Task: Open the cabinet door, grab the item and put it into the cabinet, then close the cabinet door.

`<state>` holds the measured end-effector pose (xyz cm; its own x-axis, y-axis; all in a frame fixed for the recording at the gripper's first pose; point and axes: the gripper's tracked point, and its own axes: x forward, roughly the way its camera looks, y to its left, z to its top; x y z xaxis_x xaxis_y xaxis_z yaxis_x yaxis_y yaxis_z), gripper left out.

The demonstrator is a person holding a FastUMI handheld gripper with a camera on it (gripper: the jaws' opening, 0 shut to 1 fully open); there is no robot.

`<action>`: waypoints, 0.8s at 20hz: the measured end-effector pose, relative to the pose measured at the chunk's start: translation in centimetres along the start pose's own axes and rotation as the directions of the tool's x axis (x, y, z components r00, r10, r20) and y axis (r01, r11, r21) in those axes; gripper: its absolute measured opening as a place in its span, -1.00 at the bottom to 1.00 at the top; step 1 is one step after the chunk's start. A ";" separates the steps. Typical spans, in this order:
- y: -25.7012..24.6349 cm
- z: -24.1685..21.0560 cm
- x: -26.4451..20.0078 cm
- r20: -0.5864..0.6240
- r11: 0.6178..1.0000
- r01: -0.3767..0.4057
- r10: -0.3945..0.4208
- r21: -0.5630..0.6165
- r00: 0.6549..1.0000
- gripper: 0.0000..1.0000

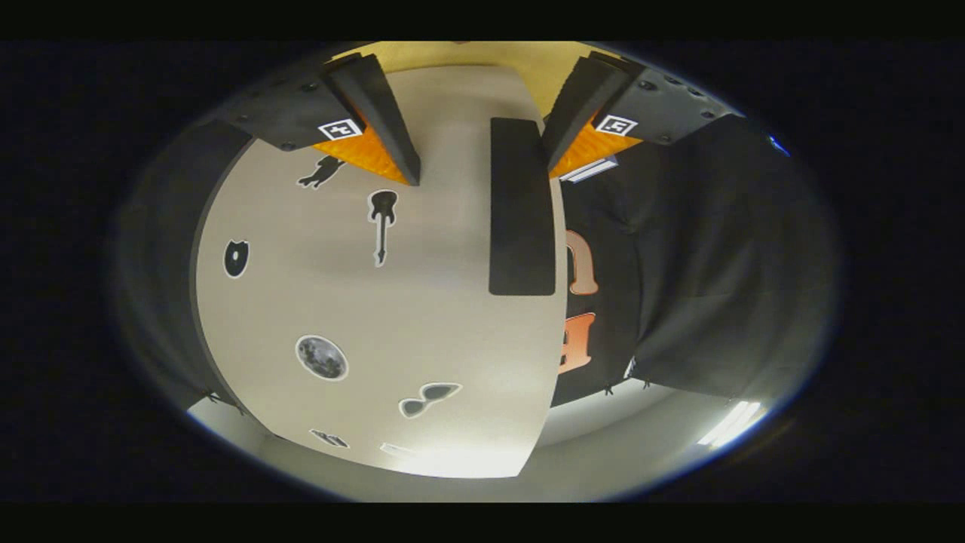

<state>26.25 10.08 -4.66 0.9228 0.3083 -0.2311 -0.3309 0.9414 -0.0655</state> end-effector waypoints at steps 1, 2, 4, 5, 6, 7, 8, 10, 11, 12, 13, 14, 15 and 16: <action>-0.2 0.0 0.3 0.002 1.000 0.016 -0.016 -0.009 1.000 0.94; -0.4 0.0 0.7 0.001 0.999 0.031 -0.031 -0.015 1.000 0.94; -0.6 0.0 1.3 0.000 0.998 0.056 -0.056 -0.014 0.998 0.95; -0.7 0.1 1.5 0.000 0.998 0.066 -0.066 -0.009 0.998 0.95; -0.7 0.2 1.6 0.001 0.997 0.074 -0.074 -0.003 0.997 0.96; -0.6 0.1 2.0 0.002 0.997 0.082 -0.082 0.000 0.997 0.95; -0.7 0.2 2.4 0.003 0.996 0.089 -0.089 0.002 0.996 0.95; -0.7 0.2 2.8 0.002 0.995 0.100 -0.100 0.007 0.995 0.96; -0.7 0.2 2.8 0.000 0.995 0.099 -0.099 0.012 0.995 0.95; -0.6 0.1 2.8 -0.004 0.995 0.095 -0.095 0.017 0.996 0.95; -0.4 0.2 2.8 -0.007 0.996 0.089 -0.089 0.023 0.996 0.95; -0.5 0.2 2.7 -0.009 0.996 0.081 -0.081 0.028 0.997 0.95; -0.4 0.2 2.6 -0.014 0.997 0.074 -0.074 0.031 0.997 0.95; -0.3 0.3 2.3 -0.014 0.997 0.066 -0.065 0.036 0.998 0.95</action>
<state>28.50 10.56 -4.91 0.9395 0.2442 -0.2402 -0.2623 0.9639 -0.0460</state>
